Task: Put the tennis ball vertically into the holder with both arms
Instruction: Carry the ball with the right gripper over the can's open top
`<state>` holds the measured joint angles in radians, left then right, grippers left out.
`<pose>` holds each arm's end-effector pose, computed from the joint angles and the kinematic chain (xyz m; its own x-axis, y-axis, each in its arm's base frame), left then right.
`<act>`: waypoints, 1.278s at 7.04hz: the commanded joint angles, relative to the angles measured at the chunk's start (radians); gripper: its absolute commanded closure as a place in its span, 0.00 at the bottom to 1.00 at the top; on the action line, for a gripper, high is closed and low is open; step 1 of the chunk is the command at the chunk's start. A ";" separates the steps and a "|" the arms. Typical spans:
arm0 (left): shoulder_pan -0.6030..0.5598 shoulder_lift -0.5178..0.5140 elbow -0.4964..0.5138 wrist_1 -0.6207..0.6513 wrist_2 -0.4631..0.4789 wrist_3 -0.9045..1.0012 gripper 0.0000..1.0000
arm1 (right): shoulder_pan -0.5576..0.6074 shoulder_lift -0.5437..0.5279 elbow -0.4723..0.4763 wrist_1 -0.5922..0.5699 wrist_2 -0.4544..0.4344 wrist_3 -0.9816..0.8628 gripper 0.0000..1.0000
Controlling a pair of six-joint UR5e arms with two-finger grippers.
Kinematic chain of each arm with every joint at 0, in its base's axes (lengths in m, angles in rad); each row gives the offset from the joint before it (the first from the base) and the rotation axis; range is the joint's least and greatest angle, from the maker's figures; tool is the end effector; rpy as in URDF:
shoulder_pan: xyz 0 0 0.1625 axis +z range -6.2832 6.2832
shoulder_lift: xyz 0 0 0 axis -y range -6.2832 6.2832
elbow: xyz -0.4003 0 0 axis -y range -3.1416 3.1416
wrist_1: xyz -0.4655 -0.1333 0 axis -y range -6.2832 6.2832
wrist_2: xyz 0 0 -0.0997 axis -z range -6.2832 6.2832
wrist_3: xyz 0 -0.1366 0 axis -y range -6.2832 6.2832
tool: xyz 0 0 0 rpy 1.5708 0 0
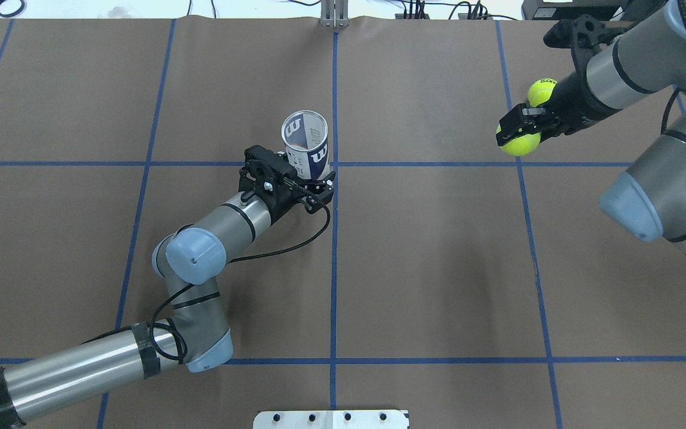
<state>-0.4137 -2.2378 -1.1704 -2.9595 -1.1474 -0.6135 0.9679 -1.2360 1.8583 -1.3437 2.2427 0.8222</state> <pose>0.6677 -0.5000 0.2445 0.5617 0.5675 -0.6020 0.4900 0.3581 0.7948 -0.3321 -0.5676 0.2650 0.5327 -0.1655 0.8299 -0.0233 0.9775 0.2099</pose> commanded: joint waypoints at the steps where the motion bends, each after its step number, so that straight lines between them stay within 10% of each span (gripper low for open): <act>1: 0.000 -0.003 0.006 0.000 0.000 0.000 0.02 | 0.000 0.009 0.002 0.000 0.000 0.000 1.00; 4: 0.000 -0.003 0.015 -0.001 0.000 -0.002 0.06 | -0.002 0.032 0.007 -0.002 0.005 0.000 1.00; 9: 0.000 -0.003 0.017 -0.001 -0.003 -0.005 0.18 | -0.041 0.358 0.006 -0.184 0.063 0.226 1.00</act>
<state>-0.4142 -2.2412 -1.1536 -2.9606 -1.1493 -0.6167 0.9425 -0.9414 1.8658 -1.5188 2.3027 0.9770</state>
